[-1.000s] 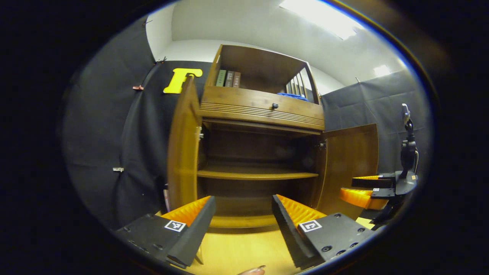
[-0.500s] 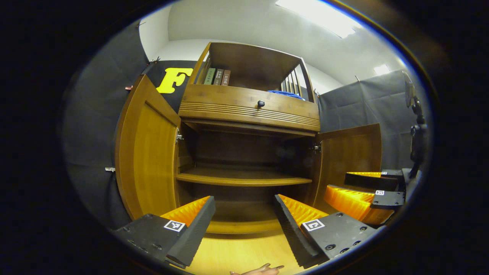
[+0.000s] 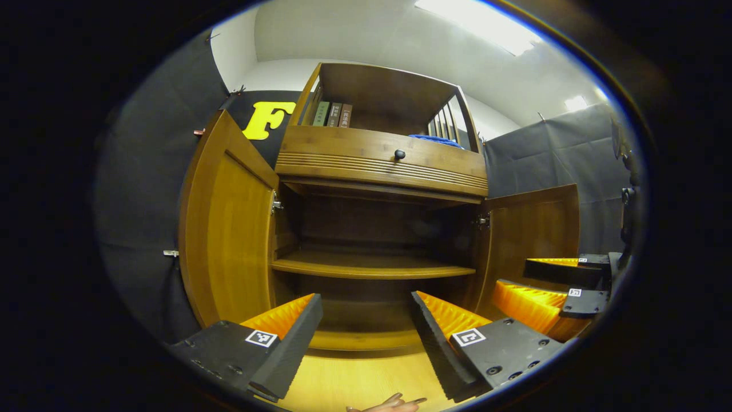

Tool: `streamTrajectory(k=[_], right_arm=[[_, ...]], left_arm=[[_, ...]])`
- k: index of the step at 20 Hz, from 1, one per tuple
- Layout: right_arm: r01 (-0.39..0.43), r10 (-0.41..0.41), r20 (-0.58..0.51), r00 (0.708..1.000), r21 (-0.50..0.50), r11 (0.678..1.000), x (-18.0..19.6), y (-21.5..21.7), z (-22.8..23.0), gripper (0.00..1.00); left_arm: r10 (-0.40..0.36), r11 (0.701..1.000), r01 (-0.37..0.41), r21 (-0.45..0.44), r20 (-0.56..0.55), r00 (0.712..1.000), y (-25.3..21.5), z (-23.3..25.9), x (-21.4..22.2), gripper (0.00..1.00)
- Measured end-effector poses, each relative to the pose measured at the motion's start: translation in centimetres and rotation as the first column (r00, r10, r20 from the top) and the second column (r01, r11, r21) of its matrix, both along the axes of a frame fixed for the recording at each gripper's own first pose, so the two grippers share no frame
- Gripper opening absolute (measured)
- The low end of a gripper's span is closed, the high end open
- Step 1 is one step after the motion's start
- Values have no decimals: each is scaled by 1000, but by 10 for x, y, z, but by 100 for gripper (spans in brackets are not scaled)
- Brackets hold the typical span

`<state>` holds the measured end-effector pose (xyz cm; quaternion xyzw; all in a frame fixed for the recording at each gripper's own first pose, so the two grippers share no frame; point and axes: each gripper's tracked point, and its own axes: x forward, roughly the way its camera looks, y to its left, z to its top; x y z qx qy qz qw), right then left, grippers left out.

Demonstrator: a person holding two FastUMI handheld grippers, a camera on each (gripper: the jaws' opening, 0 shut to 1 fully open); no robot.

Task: Open the right door of the double-door shoe cabinet with the right hand, and open the left door with the left hand.

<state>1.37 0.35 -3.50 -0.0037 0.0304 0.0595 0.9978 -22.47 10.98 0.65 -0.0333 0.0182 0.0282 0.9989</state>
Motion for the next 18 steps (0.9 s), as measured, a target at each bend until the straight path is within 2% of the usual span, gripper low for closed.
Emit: streamTrajectory(k=[6, 10, 13, 15, 18], right_arm=[[1, 0, 7, 1000, -15, 1000, -3, 4, -1, 99], [-1, 1, 3, 1000, -8, 1000, -4, 4, -1, 97], [12, -12, 9, 1000, -1, 1000, -5, 0, 1, 99], [18, -18, 10, 1000, 0, 1000, -6, -2, 0, 95], [20, -20, 5, 1000, -4, 1000, -8, -4, -1, 95]], left_arm=[[-19, 1000, 19, -12, 3, 1000, -1, 0, -1, 93], [-12, 1000, 12, -5, 6, 1000, 2, 2, -2, 95], [-19, 1000, 19, -2, 9, 1000, -1, 4, -2, 95], [-16, 1000, 16, -1, 5, 1000, -2, 3, -1, 95], [-25, 1000, 25, -16, -3, 1000, -7, 1, -1, 94]])
